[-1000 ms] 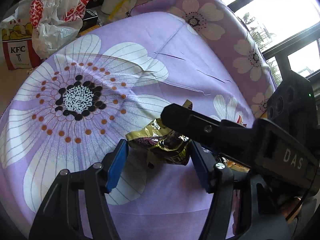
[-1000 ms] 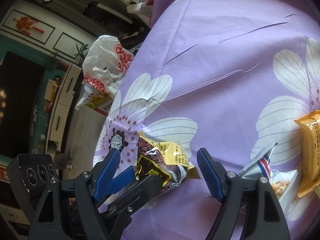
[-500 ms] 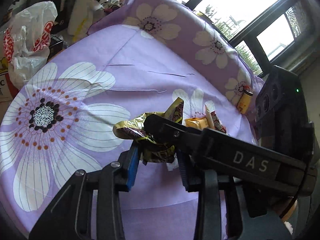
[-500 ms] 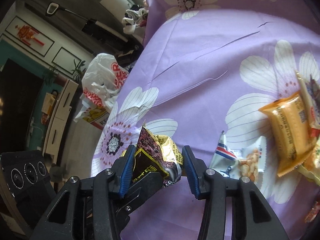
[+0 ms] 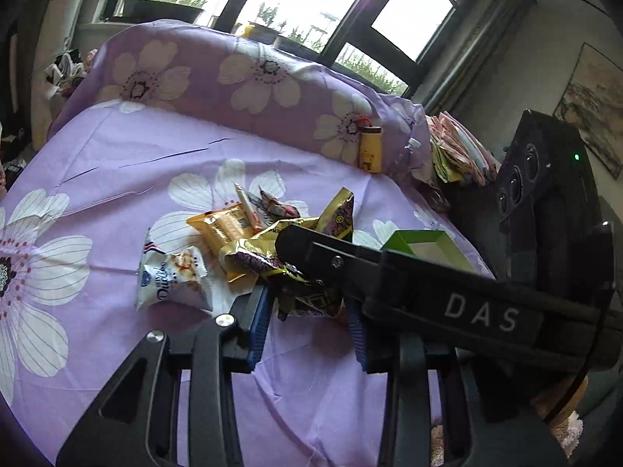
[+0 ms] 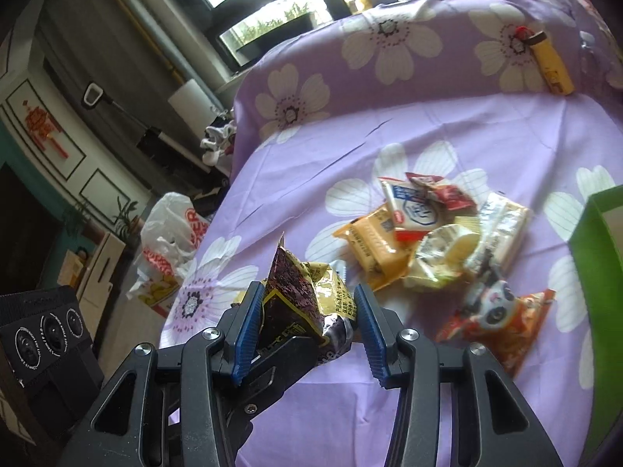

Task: Organize snacks
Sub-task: 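Carry the gold-and-black packet with the right tool over the green box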

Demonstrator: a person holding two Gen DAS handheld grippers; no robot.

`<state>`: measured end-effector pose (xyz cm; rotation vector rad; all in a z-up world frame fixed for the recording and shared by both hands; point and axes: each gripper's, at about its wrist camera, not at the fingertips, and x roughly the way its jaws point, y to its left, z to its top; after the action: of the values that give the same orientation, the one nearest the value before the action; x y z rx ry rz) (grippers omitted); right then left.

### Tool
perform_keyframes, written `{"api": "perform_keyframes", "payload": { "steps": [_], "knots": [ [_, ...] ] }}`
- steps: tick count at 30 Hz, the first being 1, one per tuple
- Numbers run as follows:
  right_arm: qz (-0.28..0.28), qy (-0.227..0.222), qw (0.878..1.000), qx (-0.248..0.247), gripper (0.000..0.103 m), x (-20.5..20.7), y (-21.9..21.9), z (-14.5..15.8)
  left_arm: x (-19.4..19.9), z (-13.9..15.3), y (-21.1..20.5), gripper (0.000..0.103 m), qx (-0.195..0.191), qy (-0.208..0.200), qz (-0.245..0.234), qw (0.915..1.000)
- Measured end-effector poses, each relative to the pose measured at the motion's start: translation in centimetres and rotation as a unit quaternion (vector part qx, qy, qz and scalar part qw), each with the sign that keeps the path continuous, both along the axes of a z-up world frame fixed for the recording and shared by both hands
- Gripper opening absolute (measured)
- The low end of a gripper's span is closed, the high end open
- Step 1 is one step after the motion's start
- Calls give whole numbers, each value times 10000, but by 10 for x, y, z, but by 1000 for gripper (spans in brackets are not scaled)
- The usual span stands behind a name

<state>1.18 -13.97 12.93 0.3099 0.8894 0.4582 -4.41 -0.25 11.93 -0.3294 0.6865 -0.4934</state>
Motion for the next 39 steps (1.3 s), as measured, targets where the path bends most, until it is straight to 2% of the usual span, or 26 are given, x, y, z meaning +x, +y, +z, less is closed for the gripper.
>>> {"api": "perform_keyframes", "payload": {
  "steps": [7, 12, 16, 18, 27, 33, 39],
  "knots": [
    [-568, -375, 9976, 87, 49, -19, -65, 18, 0, 19, -58, 36, 136, -246, -478, 9985],
    [-1050, -434, 9926, 419, 49, -22, -116, 22, 5, 29, -106, 35, 329, -413, -823, 9952],
    [-1556, -477, 9857, 441, 49, -28, -155, 23, 12, 28, -147, 35, 349, -415, -1212, 9911],
    [-1789, -417, 9822, 388, 50, -29, -173, 21, 16, 26, -166, 35, 368, -370, -1394, 9889],
    [-2589, -107, 9633, 701, 50, -32, -243, 0, 33, 10, -229, 34, 397, -50, -1974, 9795],
    [-2872, 283, 9544, 769, 50, -30, -269, -20, 39, -6, -253, 34, 453, 348, -2152, 9749],
    [-2944, 650, 9504, 765, 50, -29, -279, -37, 39, -17, -266, 34, 625, 571, -2185, 9722]
  ]
}}
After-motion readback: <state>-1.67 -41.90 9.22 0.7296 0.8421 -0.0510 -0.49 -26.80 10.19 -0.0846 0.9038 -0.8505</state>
